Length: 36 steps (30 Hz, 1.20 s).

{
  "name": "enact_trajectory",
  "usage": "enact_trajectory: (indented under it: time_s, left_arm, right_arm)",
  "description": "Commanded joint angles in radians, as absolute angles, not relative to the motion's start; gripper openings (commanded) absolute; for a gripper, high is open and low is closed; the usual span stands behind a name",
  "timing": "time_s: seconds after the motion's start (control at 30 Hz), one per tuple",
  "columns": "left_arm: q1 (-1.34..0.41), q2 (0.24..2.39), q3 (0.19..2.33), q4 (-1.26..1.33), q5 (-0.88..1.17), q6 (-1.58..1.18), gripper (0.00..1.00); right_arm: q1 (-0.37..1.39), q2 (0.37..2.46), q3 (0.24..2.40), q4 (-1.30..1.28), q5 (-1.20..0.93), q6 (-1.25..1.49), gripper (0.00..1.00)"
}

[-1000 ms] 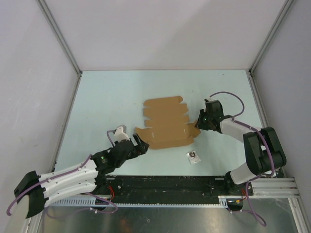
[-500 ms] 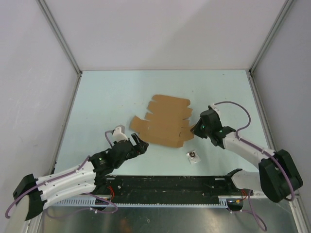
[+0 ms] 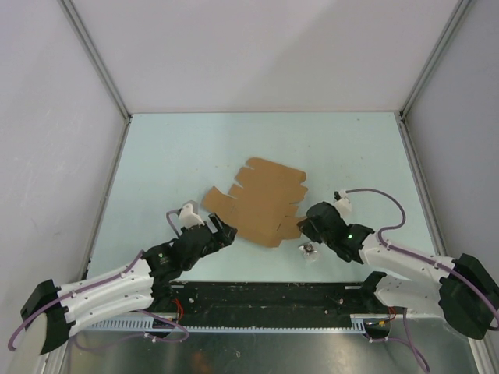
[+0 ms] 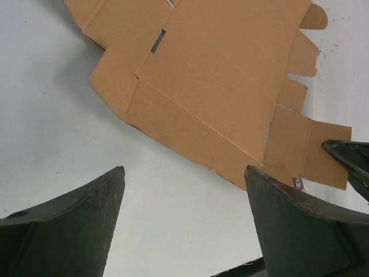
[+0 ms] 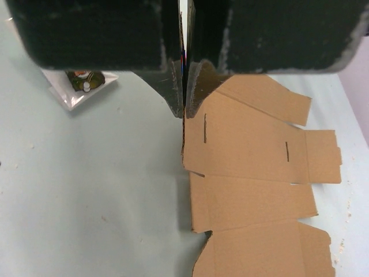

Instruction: Fold the paper box

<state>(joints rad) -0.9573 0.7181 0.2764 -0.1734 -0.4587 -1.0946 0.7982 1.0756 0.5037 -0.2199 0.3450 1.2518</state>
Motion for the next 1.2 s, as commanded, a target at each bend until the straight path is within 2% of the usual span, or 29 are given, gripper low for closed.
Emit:
enact_trajectory:
  time_s: [0.0,0.43,0.97,1.17]
  left_arm:
    - [-0.962,0.733,0.261,-0.172,-0.486,-1.153,0.9]
    - [-0.963,0.775,0.235,-0.164,-0.492,-1.318,0.86]
    - [-0.963,0.775,0.149,-0.046,-0.489,-1.578,0.63]
    - [-0.965,0.824,0.11,0.118,-0.466,-1.65,0.57]
  right_arm:
    - [0.845,1.014,0.476,-0.242,0.474,1.39,0.0]
    - [1.006,1.002,0.469,-0.25,0.569,1.569,0.0]
    - [1.065,0.994,0.466,-0.242,0.56,1.618,0.0]
    - [1.083,0.994,0.465,-0.235,0.565,1.624,0.0]
